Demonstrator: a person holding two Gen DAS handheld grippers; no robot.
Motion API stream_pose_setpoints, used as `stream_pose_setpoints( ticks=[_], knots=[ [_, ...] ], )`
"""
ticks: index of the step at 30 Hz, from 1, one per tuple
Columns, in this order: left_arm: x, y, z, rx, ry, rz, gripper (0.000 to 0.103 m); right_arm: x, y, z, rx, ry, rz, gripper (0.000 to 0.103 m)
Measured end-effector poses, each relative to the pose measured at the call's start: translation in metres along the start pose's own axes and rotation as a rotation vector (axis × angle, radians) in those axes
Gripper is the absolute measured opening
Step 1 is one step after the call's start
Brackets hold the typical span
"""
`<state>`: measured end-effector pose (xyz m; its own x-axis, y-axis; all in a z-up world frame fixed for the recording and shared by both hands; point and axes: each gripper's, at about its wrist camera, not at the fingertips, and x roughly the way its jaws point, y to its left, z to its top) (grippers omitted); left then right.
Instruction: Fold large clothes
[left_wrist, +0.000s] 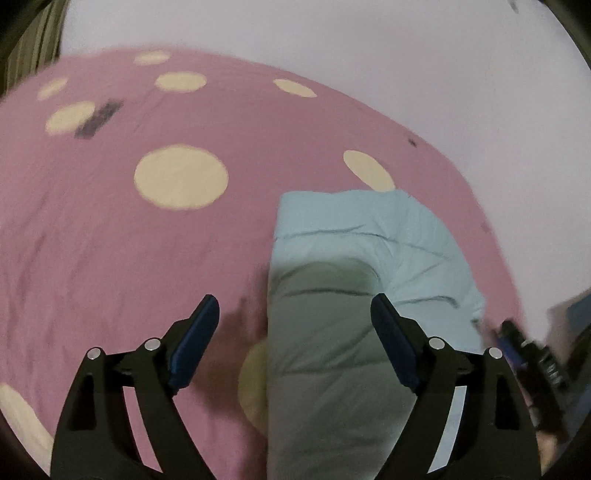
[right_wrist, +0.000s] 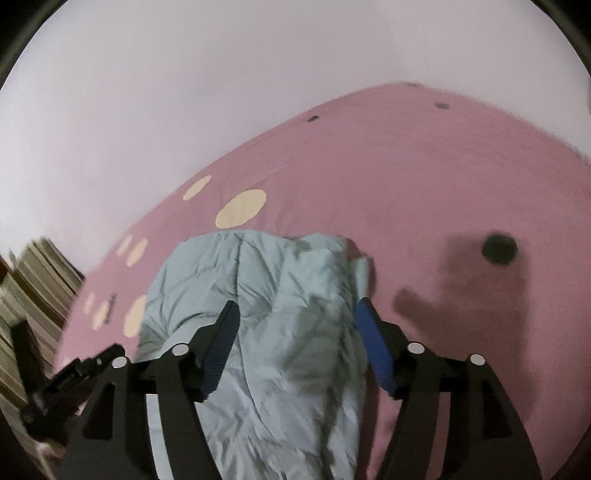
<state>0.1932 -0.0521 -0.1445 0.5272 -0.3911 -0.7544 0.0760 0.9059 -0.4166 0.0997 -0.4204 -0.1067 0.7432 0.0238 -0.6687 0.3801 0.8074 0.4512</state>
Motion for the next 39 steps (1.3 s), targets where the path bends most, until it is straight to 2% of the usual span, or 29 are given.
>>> stream_pose_setpoints(
  ticks=[5, 10, 16, 21, 22, 23, 24, 26, 32, 35, 39],
  knots=[
    [0.005, 0.018, -0.018, -0.136, 0.054, -0.105, 0.085, 0.008, -0.029, -0.012, 0.142, 0.061, 0.072, 0.067],
    [0.02, 0.025, -0.03, -0.205, 0.091, -0.157, 0.089, 0.026, -0.043, -0.029, 0.232, 0.138, 0.127, 0.07],
    [0.028, 0.025, -0.03, -0.216, 0.099, -0.193, 0.093, 0.032, -0.037, -0.036, 0.218, 0.131, 0.134, 0.079],
    [0.04, 0.018, -0.027, -0.183, 0.112, -0.206, 0.093, 0.039, -0.027, -0.039, 0.194, 0.144, 0.142, 0.078],
    [0.041, 0.016, -0.027, -0.171, 0.116, -0.208, 0.093, 0.039, -0.027, -0.039, 0.192, 0.147, 0.142, 0.077],
    [0.044, 0.013, -0.027, -0.161, 0.119, -0.213, 0.086, 0.041, -0.026, -0.039, 0.19, 0.15, 0.145, 0.074],
    [0.049, 0.01, -0.027, -0.149, 0.131, -0.235, 0.072, 0.042, -0.024, -0.04, 0.185, 0.154, 0.149, 0.069],
    [0.055, 0.007, -0.029, -0.16, 0.158, -0.256, 0.068, 0.046, -0.024, -0.041, 0.19, 0.169, 0.168, 0.055],
    [0.053, -0.003, -0.026, -0.116, 0.145, -0.26, 0.05, 0.054, -0.019, -0.04, 0.222, 0.196, 0.25, 0.031],
    [0.043, -0.003, -0.022, -0.119, 0.126, -0.262, 0.042, 0.047, -0.008, -0.038, 0.186, 0.172, 0.256, 0.025],
    [0.022, 0.002, -0.016, -0.104, 0.08, -0.247, 0.04, 0.041, 0.019, -0.031, 0.133, 0.139, 0.306, 0.024]
  ],
)
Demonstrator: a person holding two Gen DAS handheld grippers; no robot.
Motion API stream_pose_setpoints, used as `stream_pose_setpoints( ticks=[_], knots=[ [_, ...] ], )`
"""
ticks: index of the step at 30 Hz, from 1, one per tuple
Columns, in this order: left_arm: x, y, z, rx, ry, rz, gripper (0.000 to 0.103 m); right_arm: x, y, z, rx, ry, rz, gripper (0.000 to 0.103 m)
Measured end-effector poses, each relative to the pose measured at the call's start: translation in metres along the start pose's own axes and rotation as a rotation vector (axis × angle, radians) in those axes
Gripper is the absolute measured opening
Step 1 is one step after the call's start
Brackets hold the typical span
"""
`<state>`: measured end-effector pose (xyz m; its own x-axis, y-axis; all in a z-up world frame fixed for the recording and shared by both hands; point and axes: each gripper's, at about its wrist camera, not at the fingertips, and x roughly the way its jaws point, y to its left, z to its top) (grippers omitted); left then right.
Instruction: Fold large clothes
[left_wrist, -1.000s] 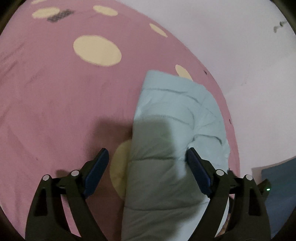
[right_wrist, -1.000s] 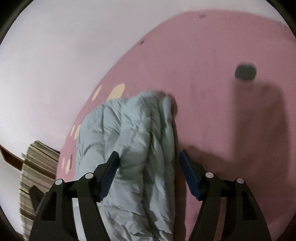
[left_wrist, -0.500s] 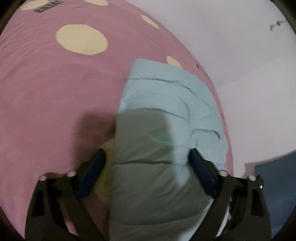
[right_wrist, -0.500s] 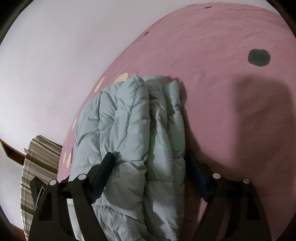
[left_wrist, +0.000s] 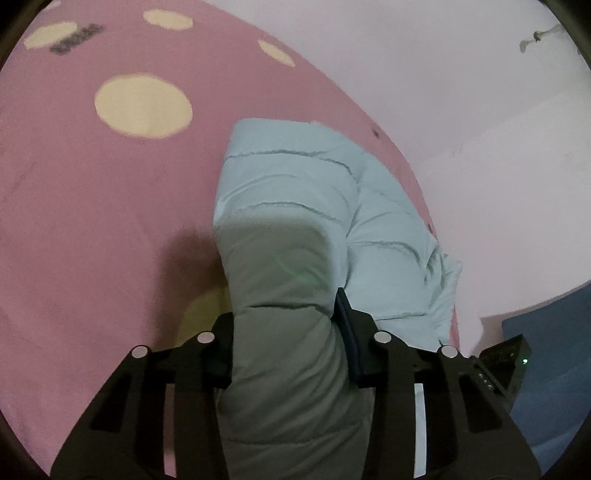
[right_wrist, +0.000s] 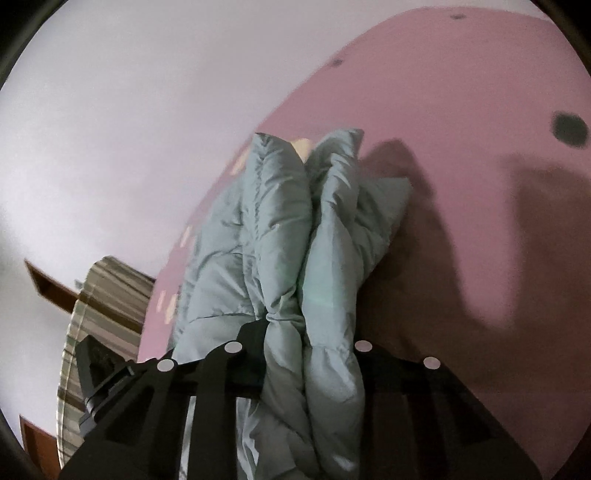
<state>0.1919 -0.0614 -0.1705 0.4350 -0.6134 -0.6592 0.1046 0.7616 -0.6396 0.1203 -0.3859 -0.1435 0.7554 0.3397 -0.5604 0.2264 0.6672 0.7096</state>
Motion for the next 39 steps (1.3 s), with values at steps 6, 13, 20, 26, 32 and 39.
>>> stream_pose_setpoints(
  ticks=[6, 13, 20, 26, 32, 39],
  knots=[
    [-0.033, 0.012, 0.031, 0.007, -0.088, 0.025, 0.04, 0.037, 0.044, 0.013, -0.067, 0.02, 0.072, 0.023],
    [-0.056, 0.044, 0.071, 0.008, -0.182, 0.112, 0.04, 0.107, 0.083, 0.021, -0.103, 0.075, 0.13, 0.023],
    [-0.06, 0.092, 0.096, -0.037, -0.186, 0.167, 0.04, 0.146, 0.083, 0.024, -0.119, 0.144, 0.136, 0.023],
    [-0.052, 0.123, 0.094, -0.069, -0.17, 0.169, 0.041, 0.174, 0.074, 0.014, -0.093, 0.188, 0.108, 0.024],
    [-0.039, 0.127, 0.097, -0.045, -0.174, 0.191, 0.043, 0.182, 0.063, 0.011, -0.055, 0.204, 0.117, 0.028],
    [-0.042, 0.129, 0.096, -0.045, -0.172, 0.192, 0.047, 0.187, 0.071, 0.011, -0.047, 0.204, 0.104, 0.033]
  ],
)
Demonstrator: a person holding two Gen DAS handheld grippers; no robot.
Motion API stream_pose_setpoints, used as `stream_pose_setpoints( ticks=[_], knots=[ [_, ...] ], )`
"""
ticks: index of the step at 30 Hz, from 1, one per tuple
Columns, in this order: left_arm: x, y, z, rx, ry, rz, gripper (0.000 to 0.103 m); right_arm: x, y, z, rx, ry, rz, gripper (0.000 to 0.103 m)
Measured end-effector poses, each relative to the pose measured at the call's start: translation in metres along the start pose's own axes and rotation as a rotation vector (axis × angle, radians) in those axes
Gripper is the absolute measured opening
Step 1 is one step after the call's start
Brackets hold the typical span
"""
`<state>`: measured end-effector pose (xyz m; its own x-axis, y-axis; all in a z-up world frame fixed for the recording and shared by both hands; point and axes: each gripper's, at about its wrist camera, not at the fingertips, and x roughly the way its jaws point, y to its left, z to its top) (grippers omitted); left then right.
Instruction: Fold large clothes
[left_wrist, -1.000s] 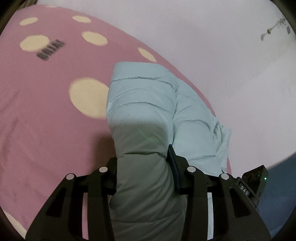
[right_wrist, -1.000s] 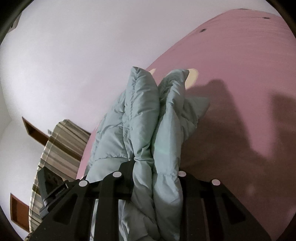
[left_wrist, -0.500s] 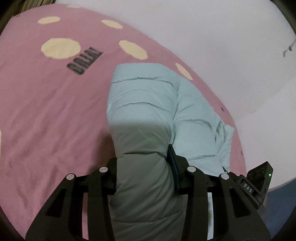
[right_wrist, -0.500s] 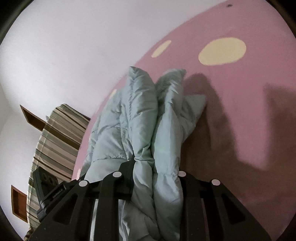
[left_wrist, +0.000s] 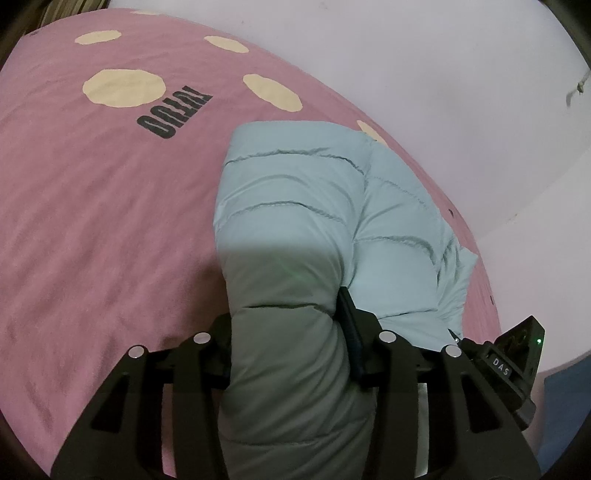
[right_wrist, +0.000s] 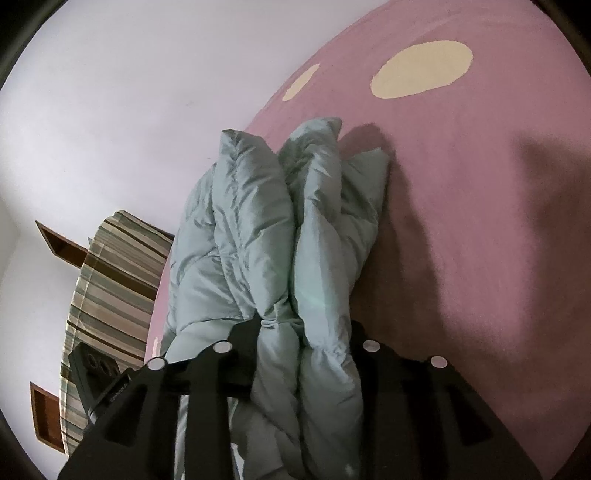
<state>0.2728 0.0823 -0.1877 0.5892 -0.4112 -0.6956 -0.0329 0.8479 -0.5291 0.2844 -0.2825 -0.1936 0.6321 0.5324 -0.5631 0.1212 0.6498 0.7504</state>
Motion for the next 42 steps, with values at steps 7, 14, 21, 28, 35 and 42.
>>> stream_pose_setpoints(
  ticks=[7, 14, 21, 28, 35, 42],
  knots=[
    [-0.004, 0.002, 0.0, -0.003, 0.0, 0.023, 0.058, -0.009, -0.008, 0.001, 0.028, -0.004, -0.006, 0.045],
    [-0.011, -0.006, 0.0, 0.073, -0.036, 0.135, 0.078, -0.024, -0.009, -0.002, 0.05, -0.028, -0.029, 0.056],
    [-0.014, -0.003, 0.002, 0.069, -0.031, 0.17, 0.084, -0.042, -0.008, -0.002, 0.088, -0.055, -0.086, 0.058],
    [-0.062, -0.022, -0.004, 0.137, -0.105, 0.217, 0.084, -0.085, 0.027, -0.008, -0.002, -0.128, -0.182, 0.058],
    [-0.133, -0.05, -0.026, 0.213, -0.225, 0.304, 0.09, -0.129, 0.083, -0.047, -0.2, -0.203, -0.356, 0.069],
    [-0.175, -0.07, -0.052, 0.261, -0.293, 0.364, 0.094, -0.159, 0.117, -0.08, -0.352, -0.247, -0.448, 0.074]
  ],
)
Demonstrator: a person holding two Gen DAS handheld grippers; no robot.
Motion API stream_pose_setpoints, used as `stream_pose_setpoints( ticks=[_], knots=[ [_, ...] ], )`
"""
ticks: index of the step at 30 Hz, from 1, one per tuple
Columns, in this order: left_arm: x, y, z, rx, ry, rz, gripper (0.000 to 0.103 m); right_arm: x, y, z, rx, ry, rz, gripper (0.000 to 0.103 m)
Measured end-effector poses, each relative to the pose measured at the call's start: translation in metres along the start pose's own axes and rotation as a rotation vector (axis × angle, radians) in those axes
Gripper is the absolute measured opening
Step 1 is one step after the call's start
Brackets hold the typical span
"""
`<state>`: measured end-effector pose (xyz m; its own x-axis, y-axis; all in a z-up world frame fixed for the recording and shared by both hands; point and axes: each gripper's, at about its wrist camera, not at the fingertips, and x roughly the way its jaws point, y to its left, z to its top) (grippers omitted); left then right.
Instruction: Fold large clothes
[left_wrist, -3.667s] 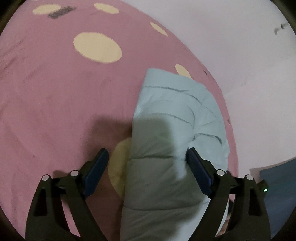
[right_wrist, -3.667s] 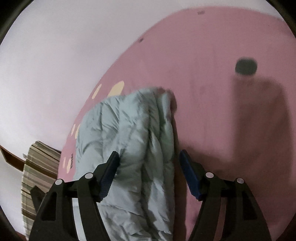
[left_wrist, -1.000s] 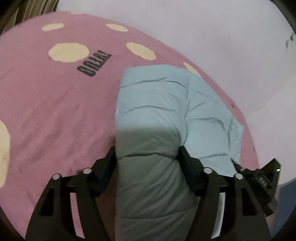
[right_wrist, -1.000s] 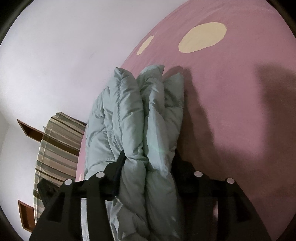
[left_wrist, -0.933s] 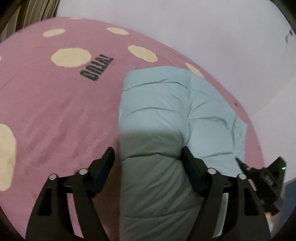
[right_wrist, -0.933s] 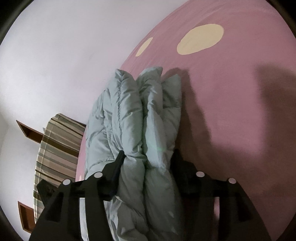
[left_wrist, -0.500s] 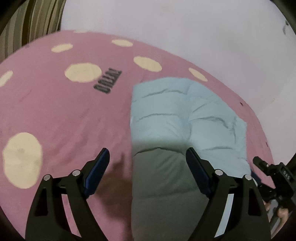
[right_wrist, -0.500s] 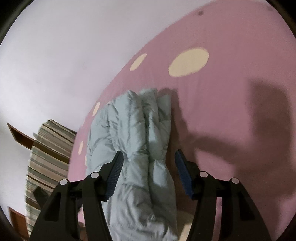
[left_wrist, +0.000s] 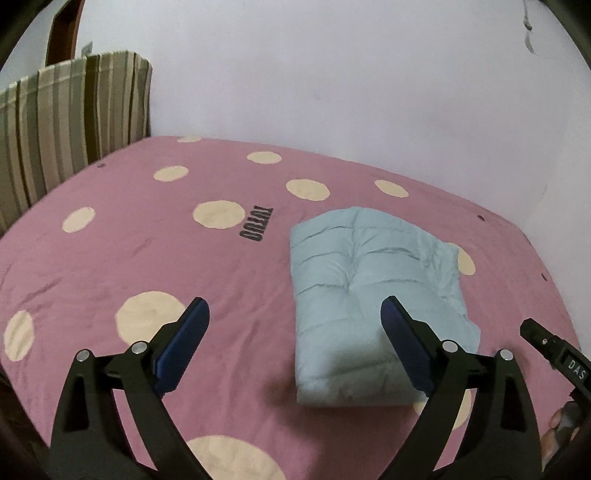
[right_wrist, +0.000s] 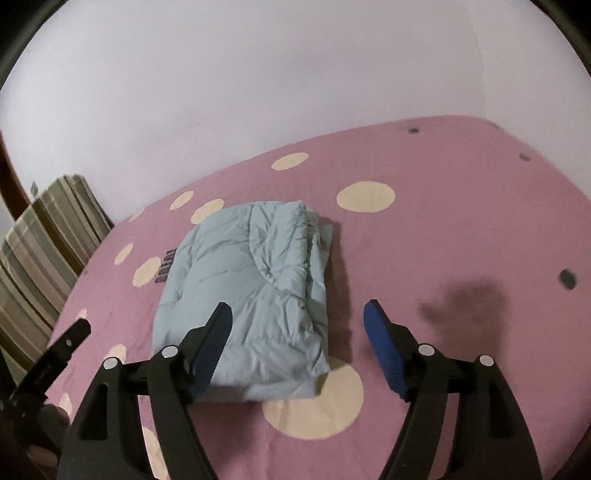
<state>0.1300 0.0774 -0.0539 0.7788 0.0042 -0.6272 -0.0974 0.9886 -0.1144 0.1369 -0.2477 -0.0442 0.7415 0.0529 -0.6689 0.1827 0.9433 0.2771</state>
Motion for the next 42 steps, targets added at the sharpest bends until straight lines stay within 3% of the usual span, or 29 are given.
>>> stream_pose_setpoints(
  ticks=[12, 42],
  knots=[
    [-0.04, -0.018, -0.019, 0.058, -0.043, 0.029, 0.095, -0.041, 0.02, -0.026, -0.139, -0.077, -0.068, 0.078],
    [-0.048, -0.028, -0.031, 0.073, -0.037, 0.027, 0.095, -0.046, 0.024, -0.036, -0.155, -0.088, -0.067, 0.078]
  ],
)
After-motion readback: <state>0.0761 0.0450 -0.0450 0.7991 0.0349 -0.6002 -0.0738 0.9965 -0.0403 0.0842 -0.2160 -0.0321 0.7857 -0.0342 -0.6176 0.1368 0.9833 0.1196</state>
